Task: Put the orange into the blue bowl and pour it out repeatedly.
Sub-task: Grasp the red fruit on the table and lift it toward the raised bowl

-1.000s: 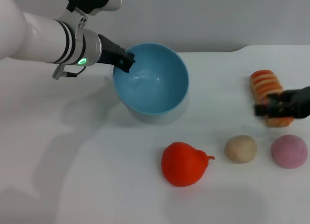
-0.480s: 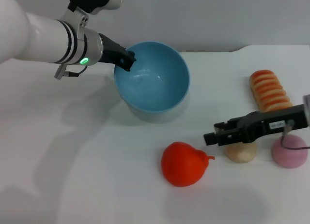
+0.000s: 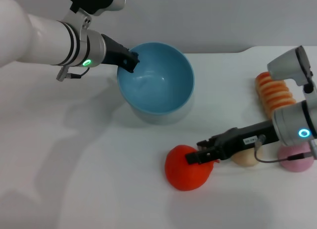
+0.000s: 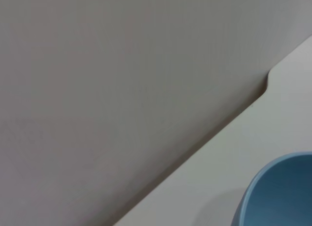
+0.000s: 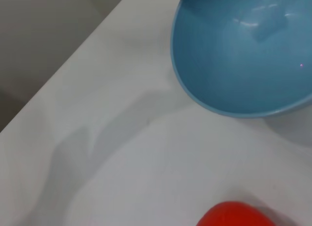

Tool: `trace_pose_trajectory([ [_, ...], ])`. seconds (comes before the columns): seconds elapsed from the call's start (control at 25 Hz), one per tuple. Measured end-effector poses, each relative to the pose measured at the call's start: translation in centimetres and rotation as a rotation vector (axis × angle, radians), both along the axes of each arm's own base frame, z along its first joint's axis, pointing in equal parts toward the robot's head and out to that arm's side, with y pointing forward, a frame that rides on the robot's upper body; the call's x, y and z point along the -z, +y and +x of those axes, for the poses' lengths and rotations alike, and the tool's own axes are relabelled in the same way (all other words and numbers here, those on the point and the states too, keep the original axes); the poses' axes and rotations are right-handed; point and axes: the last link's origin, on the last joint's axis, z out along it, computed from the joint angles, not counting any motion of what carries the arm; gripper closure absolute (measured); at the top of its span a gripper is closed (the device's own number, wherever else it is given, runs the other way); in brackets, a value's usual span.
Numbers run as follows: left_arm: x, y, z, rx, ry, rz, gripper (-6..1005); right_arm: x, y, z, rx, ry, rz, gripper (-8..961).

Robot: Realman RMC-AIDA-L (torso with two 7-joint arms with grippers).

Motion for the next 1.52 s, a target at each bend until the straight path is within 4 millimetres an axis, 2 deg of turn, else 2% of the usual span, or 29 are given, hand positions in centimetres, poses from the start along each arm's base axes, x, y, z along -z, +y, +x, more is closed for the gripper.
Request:
trace_pose_trajectory([
  [0.16,0.2,0.0,0.0,0.013,0.002,0.009,1001,0.7,0.0,-0.6,-0.023,0.041,0.005,265],
  [0.36,0.4,-0.1,0.0,0.015,0.003,0.004,1001,1.7,0.1,-0.3,-0.009,0.011,-0.001,266],
  [0.68,0.5,-0.1,-0.1,0.011,0.0,0.006,1000,2.0,-0.1,-0.2,-0.034,-0.005,-0.009,279],
  [0.88,0.5,-0.2,-0.3,0.004,-0.002,0.006,1001,2.0,-0.1,-0.1,-0.043,-0.008,-0.005,454],
  [1.32,0.5,-0.2,-0.5,-0.004,-0.007,0.01,1000,1.4,0.0,-0.2,-0.05,0.021,0.013,723],
  [1.44,0.5,-0.2,-0.5,-0.005,-0.007,0.01,1001,0.5,-0.4,-1.4,-0.139,0.1,0.014,791],
  [1.52,0.5,-0.2,-0.6,-0.006,-0.006,0.01,1001,-1.0,-0.6,-2.7,-0.244,0.189,0.031,807],
])
